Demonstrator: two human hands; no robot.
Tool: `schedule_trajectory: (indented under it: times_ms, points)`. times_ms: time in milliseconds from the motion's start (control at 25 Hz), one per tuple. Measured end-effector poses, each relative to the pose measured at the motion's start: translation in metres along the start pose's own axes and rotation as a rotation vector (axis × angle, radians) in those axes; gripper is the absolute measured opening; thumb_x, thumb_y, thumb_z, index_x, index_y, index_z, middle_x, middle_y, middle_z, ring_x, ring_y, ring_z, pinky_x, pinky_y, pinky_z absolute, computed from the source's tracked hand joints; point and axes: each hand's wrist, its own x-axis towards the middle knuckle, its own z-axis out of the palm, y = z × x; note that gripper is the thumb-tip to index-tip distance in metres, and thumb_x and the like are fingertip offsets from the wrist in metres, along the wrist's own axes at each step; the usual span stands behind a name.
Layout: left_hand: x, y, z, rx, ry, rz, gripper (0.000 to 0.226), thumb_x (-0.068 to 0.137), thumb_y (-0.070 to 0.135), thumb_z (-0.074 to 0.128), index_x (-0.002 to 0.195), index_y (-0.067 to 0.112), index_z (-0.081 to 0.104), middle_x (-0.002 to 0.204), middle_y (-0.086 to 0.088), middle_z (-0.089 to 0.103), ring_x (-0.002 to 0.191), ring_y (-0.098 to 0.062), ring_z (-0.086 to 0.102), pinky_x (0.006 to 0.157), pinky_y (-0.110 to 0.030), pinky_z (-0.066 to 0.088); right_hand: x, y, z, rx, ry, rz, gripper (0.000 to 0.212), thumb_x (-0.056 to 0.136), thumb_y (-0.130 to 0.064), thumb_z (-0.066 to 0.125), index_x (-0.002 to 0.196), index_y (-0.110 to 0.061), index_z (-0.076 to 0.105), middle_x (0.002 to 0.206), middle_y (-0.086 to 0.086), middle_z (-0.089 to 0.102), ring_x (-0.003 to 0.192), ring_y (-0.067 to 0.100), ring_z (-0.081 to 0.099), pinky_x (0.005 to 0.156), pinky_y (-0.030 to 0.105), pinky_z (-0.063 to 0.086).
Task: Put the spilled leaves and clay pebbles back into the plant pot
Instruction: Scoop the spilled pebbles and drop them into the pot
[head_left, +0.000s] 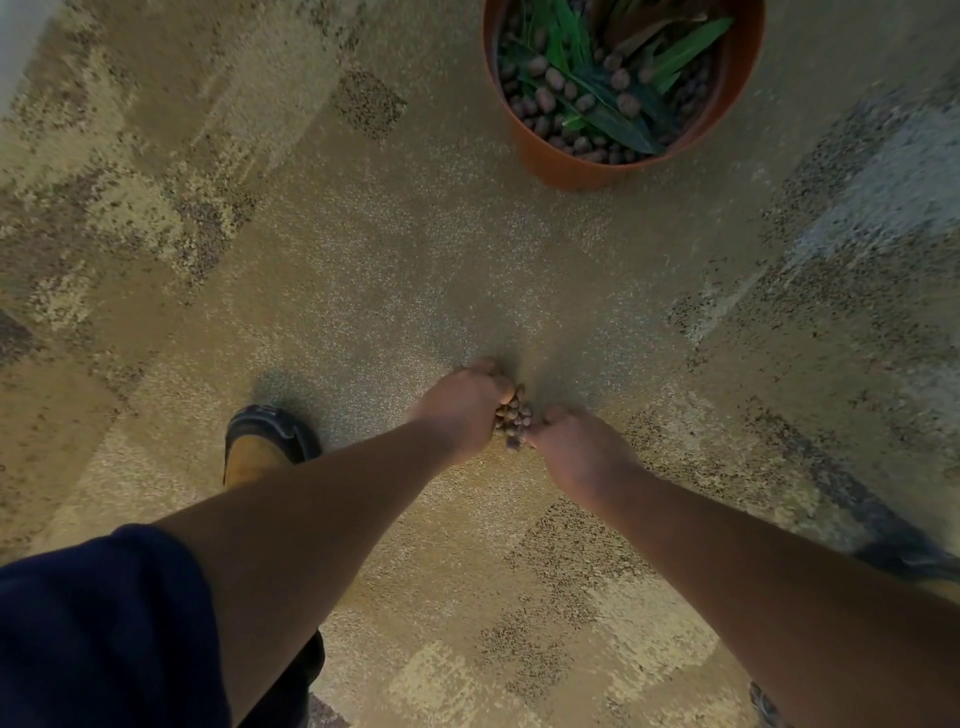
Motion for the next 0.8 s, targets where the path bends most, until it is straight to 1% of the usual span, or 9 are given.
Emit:
schedule_trajectory:
  times_ms: [120,240,320,400,480,560,640,720,800]
  points:
    - [0.001,0.0,0.0,-0.016,0.017,0.001,0.019,0.091,0.004,0.066,0.105,0.016,0.07,0.107,0.003,0.061,0.091,-0.018,0.064,0.082,-0.032,0.059,-0.001,0.006,-0.003,0.081,0.036,0.023,0.031,0.095,-0.009,0.064,0.123,-0.02,0.068,0.119,0.006,0.065,0.093,0.017,0.067,0.081,0.03,0.062]
    - [0.0,-0.003,-0.003,-0.046,0.045,0.003,0.012,0.091,0.007,0.067,0.099,0.015,0.071,0.102,0.005,0.061,0.092,-0.017,0.065,0.078,-0.024,0.055,-0.002,0.015,-0.011,0.163,0.124,0.063,0.022,0.096,-0.007,0.062,0.115,-0.013,0.07,0.114,0.008,0.068,0.089,0.015,0.064,0.082,0.026,0.059]
    - [0.001,-0.001,-0.014,-0.109,0.126,0.014,0.011,0.09,0.004,0.068,0.094,0.014,0.071,0.098,0.005,0.061,0.091,-0.016,0.066,0.077,-0.021,0.054,-0.001,0.02,-0.027,0.249,0.216,0.091,0.016,0.097,-0.009,0.062,0.109,-0.011,0.071,0.11,0.008,0.068,0.086,0.015,0.064,0.08,0.026,0.06]
    - [0.004,0.008,-0.038,-0.199,0.256,0.071,0.013,0.088,0.0,0.069,0.093,0.011,0.072,0.099,0.001,0.065,0.088,-0.017,0.068,0.077,-0.023,0.059,-0.001,0.023,-0.055,0.345,0.377,0.099,0.01,0.095,-0.008,0.065,0.1,-0.009,0.073,0.104,0.008,0.069,0.083,0.017,0.066,0.075,0.026,0.061]
    - [0.01,0.025,-0.08,-0.265,0.422,0.163,0.013,0.086,0.0,0.071,0.093,0.01,0.072,0.099,-0.002,0.067,0.085,-0.018,0.068,0.073,-0.022,0.059,-0.004,0.024,-0.096,0.459,0.614,0.092,0.008,0.093,-0.007,0.068,0.098,-0.007,0.075,0.099,0.007,0.07,0.08,0.018,0.068,0.068,0.023,0.06]
    - [0.022,0.044,-0.131,-0.288,0.611,0.244,0.01,0.084,0.005,0.072,0.092,0.011,0.072,0.098,-0.003,0.066,0.083,-0.015,0.066,0.069,-0.019,0.055,-0.006,0.03,-0.143,0.515,0.83,0.102,0.011,0.092,-0.01,0.071,0.103,-0.008,0.074,0.102,0.003,0.069,0.079,0.012,0.067,0.064,0.01,0.054]
    - [0.043,0.056,-0.173,-0.299,0.762,0.257,0.009,0.082,0.01,0.07,0.09,0.014,0.071,0.097,-0.002,0.066,0.081,-0.013,0.064,0.067,-0.019,0.053,-0.002,0.041,-0.181,0.517,0.952,0.123,0.016,0.092,-0.015,0.072,0.108,-0.011,0.074,0.105,0.0,0.068,0.08,0.006,0.066,0.064,0.003,0.05]
    - [0.064,0.057,-0.195,-0.306,0.782,0.242,0.011,0.08,0.012,0.068,0.09,0.014,0.071,0.097,-0.002,0.068,0.08,-0.014,0.066,0.068,-0.03,0.059,0.009,0.055,-0.203,0.532,0.99,0.13,0.018,0.092,-0.019,0.073,0.109,-0.014,0.074,0.105,0.001,0.072,0.082,0.005,0.068,0.069,0.006,0.053]
    - [0.08,0.049,-0.197,-0.274,0.715,0.208,0.014,0.079,0.012,0.067,0.092,0.016,0.071,0.1,-0.001,0.068,0.083,-0.013,0.066,0.071,-0.035,0.059,0.021,0.064,-0.21,0.515,0.982,0.137,0.02,0.091,-0.021,0.074,0.11,-0.015,0.075,0.103,0.001,0.072,0.084,0.006,0.068,0.075,0.018,0.059]
